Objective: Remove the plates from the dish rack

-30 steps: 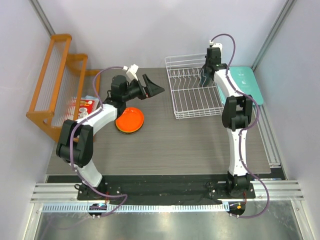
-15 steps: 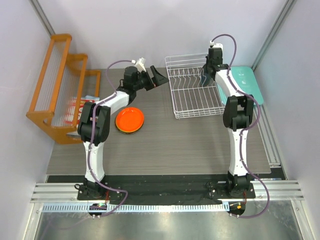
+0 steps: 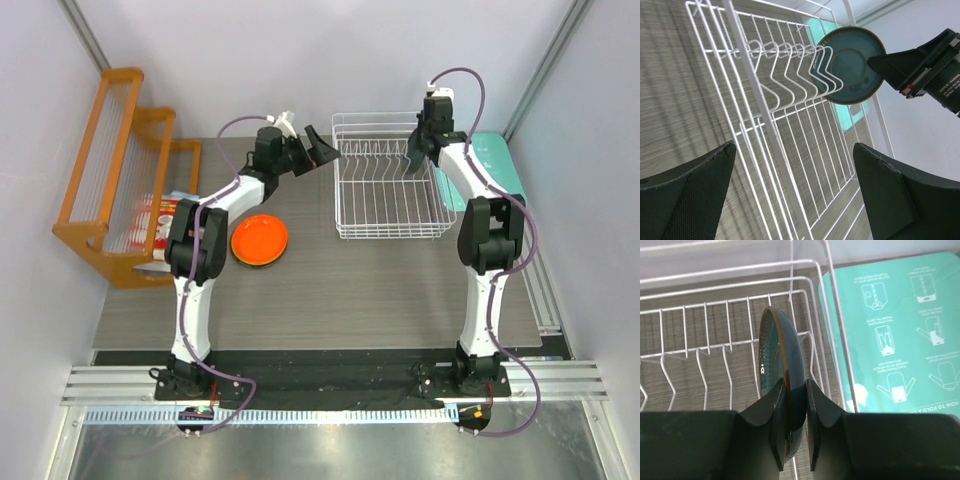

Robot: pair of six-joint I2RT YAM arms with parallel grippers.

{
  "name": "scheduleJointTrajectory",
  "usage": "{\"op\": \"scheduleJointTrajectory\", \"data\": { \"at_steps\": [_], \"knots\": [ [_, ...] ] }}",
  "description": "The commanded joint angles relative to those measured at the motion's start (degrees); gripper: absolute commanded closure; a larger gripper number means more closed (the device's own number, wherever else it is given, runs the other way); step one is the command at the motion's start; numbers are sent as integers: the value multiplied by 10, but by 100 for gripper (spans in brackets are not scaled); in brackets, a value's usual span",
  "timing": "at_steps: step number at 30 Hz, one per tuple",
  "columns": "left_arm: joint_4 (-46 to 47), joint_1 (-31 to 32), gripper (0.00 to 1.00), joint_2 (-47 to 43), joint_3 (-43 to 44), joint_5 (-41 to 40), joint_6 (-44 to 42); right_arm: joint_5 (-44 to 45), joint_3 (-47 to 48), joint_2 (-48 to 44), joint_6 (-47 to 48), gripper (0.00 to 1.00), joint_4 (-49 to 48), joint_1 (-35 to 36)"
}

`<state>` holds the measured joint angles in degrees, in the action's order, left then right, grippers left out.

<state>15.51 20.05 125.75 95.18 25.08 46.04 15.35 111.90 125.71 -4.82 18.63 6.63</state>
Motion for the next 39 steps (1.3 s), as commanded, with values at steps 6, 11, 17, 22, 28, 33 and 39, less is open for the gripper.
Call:
{"op": "scheduleJointTrajectory", "data": {
  "at_steps": [6,11,17,22,28,33,39],
  "knots": [
    [-8,19,0,-12,38,-3,-17,29,1,-86,-4,99,-43,9],
    [-24,26,1,-10,56,6,-23,35,-18,-146,-4,99,-40,13],
    [1,30,1,-23,41,18,-3,36,-55,-203,-8,99,-40,14],
    [16,33,1,-38,27,25,5,20,-96,-243,-21,99,-43,13],
    [55,34,0,-60,-15,37,17,-51,-166,-311,-82,99,-48,14],
    [109,39,1,-85,-69,55,39,-169,-255,-362,-157,99,-83,13],
    [151,46,0,-102,-109,66,61,-255,-361,-417,-265,99,-177,15]
  ]
}}
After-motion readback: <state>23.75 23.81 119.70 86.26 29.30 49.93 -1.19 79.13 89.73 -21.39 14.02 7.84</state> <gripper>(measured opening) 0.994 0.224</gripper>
